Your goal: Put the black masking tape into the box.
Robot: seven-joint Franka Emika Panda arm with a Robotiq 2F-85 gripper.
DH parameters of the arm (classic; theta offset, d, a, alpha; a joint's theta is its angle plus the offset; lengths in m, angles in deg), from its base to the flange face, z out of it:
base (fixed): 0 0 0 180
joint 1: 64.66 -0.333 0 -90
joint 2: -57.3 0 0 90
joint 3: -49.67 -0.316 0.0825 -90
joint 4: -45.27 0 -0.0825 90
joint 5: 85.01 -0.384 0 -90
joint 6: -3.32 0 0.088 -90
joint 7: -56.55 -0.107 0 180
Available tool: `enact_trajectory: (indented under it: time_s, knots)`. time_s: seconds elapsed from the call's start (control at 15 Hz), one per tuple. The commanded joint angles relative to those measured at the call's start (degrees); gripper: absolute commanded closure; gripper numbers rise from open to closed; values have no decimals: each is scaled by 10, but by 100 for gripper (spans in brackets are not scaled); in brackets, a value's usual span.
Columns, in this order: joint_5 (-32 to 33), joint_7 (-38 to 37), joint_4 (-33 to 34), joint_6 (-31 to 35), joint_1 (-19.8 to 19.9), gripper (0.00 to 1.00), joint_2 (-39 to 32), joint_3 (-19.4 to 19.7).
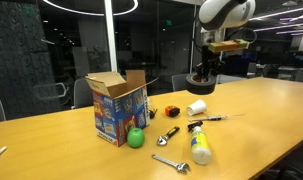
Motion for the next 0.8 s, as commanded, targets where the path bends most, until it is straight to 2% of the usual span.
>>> enact_trajectory:
  time_s: [0.0, 0.47, 0.73]
  knots:
    - [22, -35, 74, -2, -21, 84, -6, -29]
    - [51, -83, 200, 0, -59, 84, -68, -79]
    - [48, -114, 230, 61, -79, 84, -103, -86]
